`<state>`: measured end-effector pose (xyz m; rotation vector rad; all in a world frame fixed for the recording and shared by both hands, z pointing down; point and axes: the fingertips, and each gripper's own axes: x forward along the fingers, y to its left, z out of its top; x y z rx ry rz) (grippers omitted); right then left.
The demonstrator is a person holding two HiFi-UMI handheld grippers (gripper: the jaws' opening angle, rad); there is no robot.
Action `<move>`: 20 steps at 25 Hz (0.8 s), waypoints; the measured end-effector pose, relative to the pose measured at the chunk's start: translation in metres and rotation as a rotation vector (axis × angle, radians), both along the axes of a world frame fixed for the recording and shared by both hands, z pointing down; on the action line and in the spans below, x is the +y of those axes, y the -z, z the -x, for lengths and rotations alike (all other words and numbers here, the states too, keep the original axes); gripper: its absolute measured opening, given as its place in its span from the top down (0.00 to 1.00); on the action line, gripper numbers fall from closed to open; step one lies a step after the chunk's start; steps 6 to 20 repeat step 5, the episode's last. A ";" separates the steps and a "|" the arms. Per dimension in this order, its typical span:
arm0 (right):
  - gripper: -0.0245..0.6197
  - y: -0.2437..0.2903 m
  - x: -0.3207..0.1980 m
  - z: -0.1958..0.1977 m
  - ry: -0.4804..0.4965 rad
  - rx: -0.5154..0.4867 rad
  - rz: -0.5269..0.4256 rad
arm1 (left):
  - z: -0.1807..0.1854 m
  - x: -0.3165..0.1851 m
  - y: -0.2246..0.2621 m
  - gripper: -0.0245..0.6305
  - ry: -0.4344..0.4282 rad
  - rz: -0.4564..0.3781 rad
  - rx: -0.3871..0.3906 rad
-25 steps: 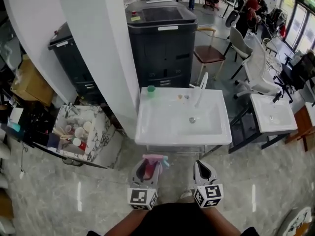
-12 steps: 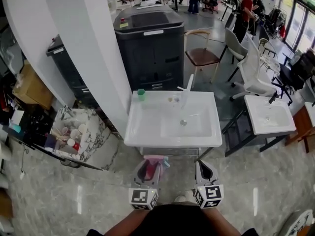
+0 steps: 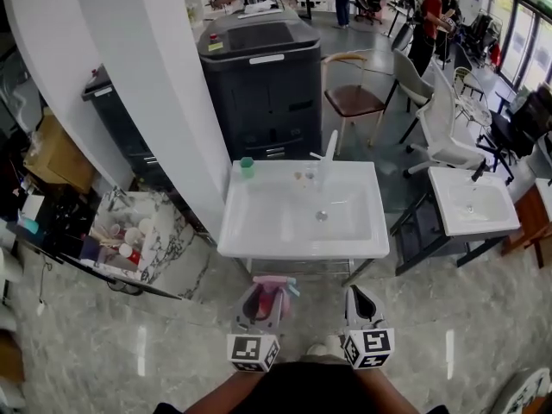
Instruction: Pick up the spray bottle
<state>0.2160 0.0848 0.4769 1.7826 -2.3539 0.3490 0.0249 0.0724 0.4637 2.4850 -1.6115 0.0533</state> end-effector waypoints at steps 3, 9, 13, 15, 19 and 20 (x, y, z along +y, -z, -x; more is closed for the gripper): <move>0.97 0.001 0.001 0.011 0.007 0.015 -0.005 | 0.009 0.001 -0.003 0.72 -0.007 -0.006 -0.021; 0.97 0.000 0.002 0.020 0.015 0.021 -0.003 | 0.017 0.003 -0.005 0.72 -0.008 -0.008 -0.035; 0.97 0.000 0.002 0.020 0.015 0.021 -0.003 | 0.017 0.003 -0.005 0.72 -0.008 -0.008 -0.035; 0.97 0.000 0.002 0.020 0.015 0.021 -0.003 | 0.017 0.003 -0.005 0.72 -0.008 -0.008 -0.035; 0.97 0.000 0.002 0.020 0.015 0.021 -0.003 | 0.017 0.003 -0.005 0.72 -0.008 -0.008 -0.035; 0.97 0.000 0.002 0.020 0.015 0.021 -0.003 | 0.017 0.003 -0.005 0.72 -0.008 -0.008 -0.035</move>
